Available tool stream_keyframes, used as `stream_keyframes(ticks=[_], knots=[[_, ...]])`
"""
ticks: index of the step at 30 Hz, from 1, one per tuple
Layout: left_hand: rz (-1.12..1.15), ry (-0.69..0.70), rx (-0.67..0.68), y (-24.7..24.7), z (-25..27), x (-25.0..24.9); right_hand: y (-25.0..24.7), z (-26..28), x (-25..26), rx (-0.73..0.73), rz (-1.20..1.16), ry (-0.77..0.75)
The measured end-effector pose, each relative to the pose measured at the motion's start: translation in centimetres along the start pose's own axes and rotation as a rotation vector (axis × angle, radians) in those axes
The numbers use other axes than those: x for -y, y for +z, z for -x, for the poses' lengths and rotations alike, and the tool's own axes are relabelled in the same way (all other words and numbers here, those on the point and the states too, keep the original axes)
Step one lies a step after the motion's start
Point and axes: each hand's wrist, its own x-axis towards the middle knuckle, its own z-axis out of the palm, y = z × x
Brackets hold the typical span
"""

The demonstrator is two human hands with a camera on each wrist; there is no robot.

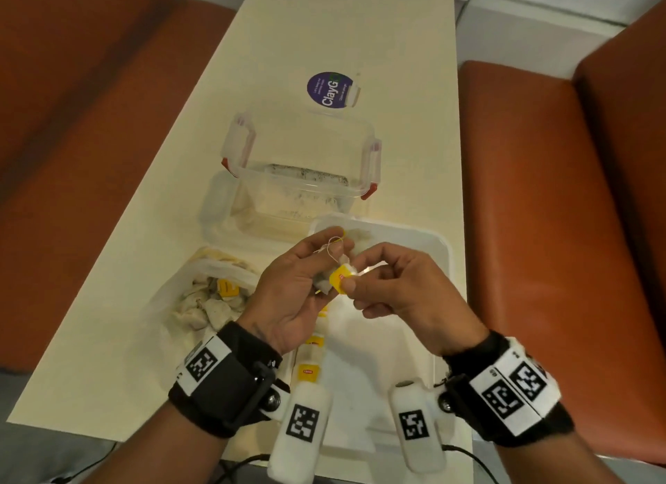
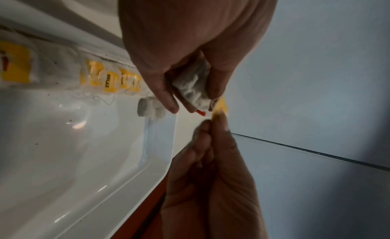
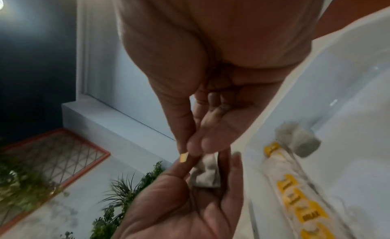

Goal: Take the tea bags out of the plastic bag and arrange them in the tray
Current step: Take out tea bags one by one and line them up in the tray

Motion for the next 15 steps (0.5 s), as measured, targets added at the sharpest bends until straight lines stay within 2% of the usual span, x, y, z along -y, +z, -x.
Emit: stream_keyframes(ticks=[4,10,15], knots=[[0.005,-0.028,0.017,0.3,-0.1,0.2,0.4,-1.2,-0.7,-0.096,-0.052,0.042],[-0.105,0.010,-0.003,0.1,-0.6,-0.2,-0.2,-2.5,-0.4,-0.081,0.004,0.038],[-0.362,0.112,-0.058,-0.9,-1.1,-0.1,-1.6,-3.6,-0.3,-0.087,0.109,0.020]])
